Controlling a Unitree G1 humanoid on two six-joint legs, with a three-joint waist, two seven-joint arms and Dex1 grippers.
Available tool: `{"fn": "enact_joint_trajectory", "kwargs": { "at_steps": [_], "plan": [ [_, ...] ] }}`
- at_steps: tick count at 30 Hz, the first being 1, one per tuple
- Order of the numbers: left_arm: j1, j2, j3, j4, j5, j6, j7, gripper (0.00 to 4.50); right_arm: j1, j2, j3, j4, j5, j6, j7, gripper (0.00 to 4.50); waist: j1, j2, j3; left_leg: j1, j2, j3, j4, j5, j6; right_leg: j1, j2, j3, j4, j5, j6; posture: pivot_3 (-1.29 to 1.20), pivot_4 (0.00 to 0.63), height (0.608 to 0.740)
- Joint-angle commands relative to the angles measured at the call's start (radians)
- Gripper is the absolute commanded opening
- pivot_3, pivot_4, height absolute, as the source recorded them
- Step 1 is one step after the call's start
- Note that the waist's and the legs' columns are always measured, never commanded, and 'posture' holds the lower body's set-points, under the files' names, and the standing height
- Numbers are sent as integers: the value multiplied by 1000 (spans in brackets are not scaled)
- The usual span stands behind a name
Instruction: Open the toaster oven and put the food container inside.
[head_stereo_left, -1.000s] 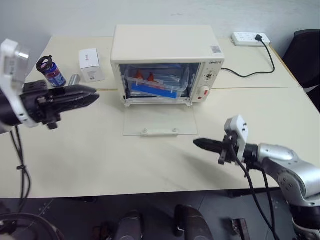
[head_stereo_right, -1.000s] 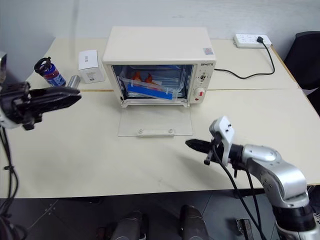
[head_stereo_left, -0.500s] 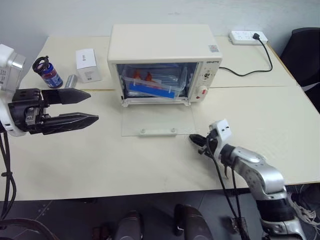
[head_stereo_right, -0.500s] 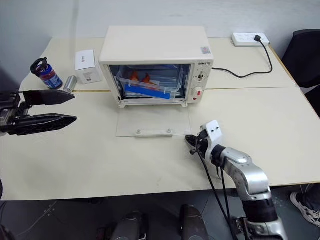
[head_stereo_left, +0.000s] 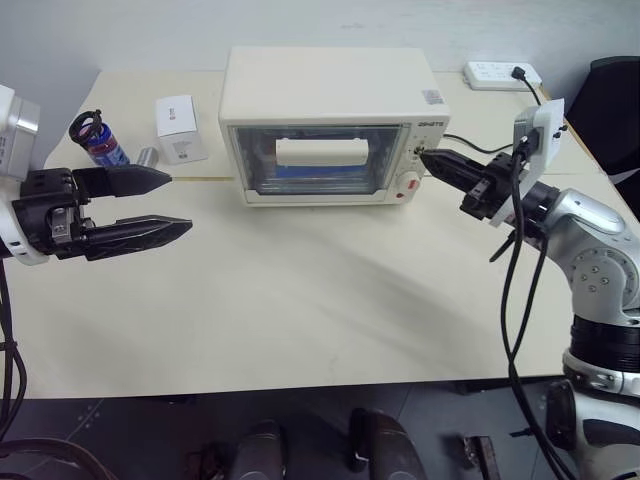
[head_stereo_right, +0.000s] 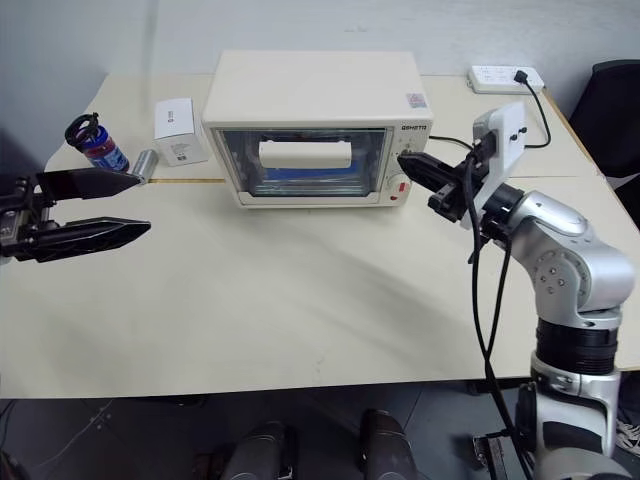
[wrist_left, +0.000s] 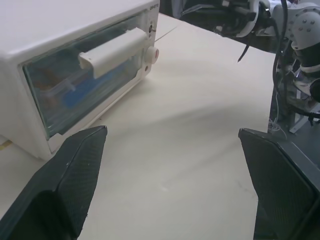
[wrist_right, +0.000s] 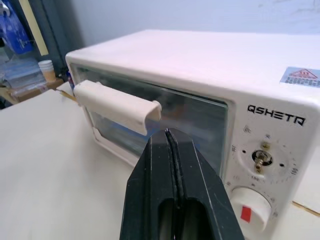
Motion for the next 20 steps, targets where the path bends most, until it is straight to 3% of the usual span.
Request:
{"fn": "enact_joint_trajectory", "kwargs": {
  "at_steps": [1, 3, 7, 15, 20],
  "plan": [
    [2, 21, 28, 18, 12, -23, -11, 4487, 25, -101, -43, -12, 49, 28, 118, 170, 0, 0, 0, 0, 0, 0, 0, 0, 0, 0, 0, 0, 0, 0, 0, 0, 150, 740],
    [21, 42, 41, 29, 35, -33, -31, 4500, 56, -192, -78, 4, 86, 62, 219, 546, 0, 1, 1, 0, 0, 1, 0, 0, 0, 0, 0, 0, 0, 0, 0, 0, 150, 740],
    [53, 71, 57, 40, 70, -64, -71, 4500, 73, -307, -108, 45, 133, 100, 321, 1843, 1, 1, 1, 0, 0, 1, 0, 0, 1, 0, 0, 0, -1, 0, 0, 0, 150, 740],
    [70, 96, 92, 61, 94, -78, -108, 4500, 81, -388, -110, 86, 131, 96, 418, 4472, -1, 1, 1, 2, 1, 4, 0, 0, 1, 0, 0, 1, 0, 0, 0, 0, 150, 740],
    [90, 78, 104, 47, 106, -84, -102, 4500, 74, -357, -85, 89, 70, 22, 389, 4472, -1, 1, 1, 1, 1, 4, 0, -1, 0, 0, 0, 1, 0, 0, 0, 0, 150, 740]
  ]
}}
